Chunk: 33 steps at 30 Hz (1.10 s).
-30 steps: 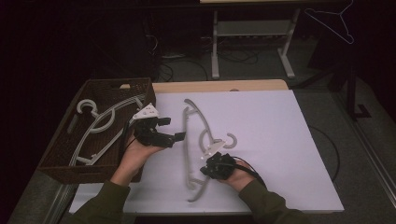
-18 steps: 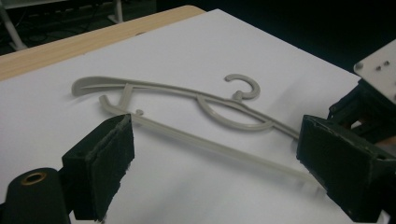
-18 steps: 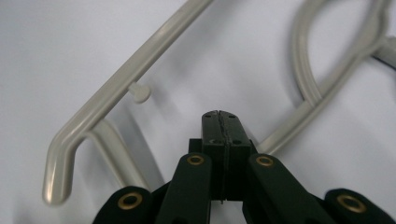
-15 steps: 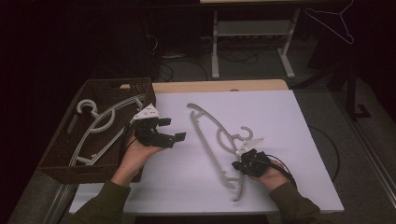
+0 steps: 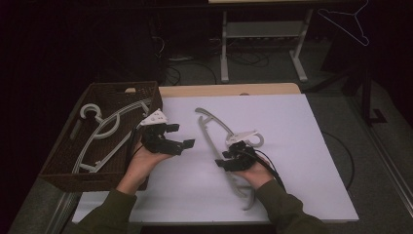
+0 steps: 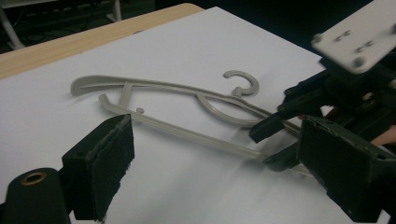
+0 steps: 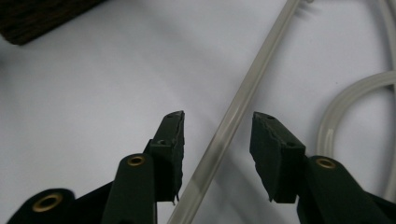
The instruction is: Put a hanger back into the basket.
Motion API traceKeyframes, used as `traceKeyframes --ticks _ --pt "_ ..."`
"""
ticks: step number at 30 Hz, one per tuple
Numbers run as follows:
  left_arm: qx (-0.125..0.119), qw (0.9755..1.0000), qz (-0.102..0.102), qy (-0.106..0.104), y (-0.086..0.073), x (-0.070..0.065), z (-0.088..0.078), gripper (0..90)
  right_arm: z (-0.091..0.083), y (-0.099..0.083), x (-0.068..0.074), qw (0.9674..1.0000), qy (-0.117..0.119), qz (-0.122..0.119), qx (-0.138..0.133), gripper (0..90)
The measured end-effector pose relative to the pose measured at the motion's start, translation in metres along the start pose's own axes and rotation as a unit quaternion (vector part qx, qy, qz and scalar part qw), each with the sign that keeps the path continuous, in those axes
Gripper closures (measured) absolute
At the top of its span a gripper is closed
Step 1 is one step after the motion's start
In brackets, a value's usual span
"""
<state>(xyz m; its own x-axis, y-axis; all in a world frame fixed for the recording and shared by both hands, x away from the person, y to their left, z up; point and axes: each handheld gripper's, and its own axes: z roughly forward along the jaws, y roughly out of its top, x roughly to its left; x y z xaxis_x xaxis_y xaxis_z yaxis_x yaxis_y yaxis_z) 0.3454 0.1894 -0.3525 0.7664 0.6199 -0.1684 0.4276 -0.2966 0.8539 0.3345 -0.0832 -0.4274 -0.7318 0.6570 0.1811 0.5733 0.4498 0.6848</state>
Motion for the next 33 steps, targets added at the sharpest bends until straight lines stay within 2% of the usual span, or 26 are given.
traceKeyframes --ticks 3,6,8,14,21,27,30,33 --pt "-0.001 1.0 0.0 -0.001 0.0 0.0 0.0 11.0 0.012 0.003 0.0 0.9999 -0.009 0.003 0.014 54.2" --pt "-0.001 1.0 0.0 -0.001 0.0 0.0 0.0 11.0 0.02 0.003 0.0 0.9993 -0.021 -0.001 0.032 59.0" --pt "-0.002 1.0 0.001 -0.001 0.0 0.0 -0.001 11.1 0.022 0.002 0.0 0.9991 -0.02 -0.002 0.037 61.8" --pt "-0.001 1.0 0.003 0.002 0.0 -0.001 -0.001 11.1 0.019 0.002 0.002 0.9987 -0.022 -0.008 0.045 67.1" --pt "0.003 1.0 0.006 0.001 -0.001 -0.002 0.002 11.1 0.002 -0.005 -0.005 0.9971 -0.031 -0.036 0.06 79.7" --pt "0.008 0.9999 0.004 0.004 -0.002 -0.001 0.003 11.1 -0.019 -0.018 -0.006 0.9956 0.009 -0.072 0.059 79.8" --pt "0.01 0.9999 0.006 0.003 -0.003 -0.002 0.005 11.1 -0.029 -0.03 -0.005 0.993 0.037 -0.094 0.061 79.7" --pt "0.015 0.9998 0.01 0.002 -0.004 -0.003 0.007 11.1 -0.041 -0.045 -0.006 0.9877 0.063 -0.127 0.066 79.7"
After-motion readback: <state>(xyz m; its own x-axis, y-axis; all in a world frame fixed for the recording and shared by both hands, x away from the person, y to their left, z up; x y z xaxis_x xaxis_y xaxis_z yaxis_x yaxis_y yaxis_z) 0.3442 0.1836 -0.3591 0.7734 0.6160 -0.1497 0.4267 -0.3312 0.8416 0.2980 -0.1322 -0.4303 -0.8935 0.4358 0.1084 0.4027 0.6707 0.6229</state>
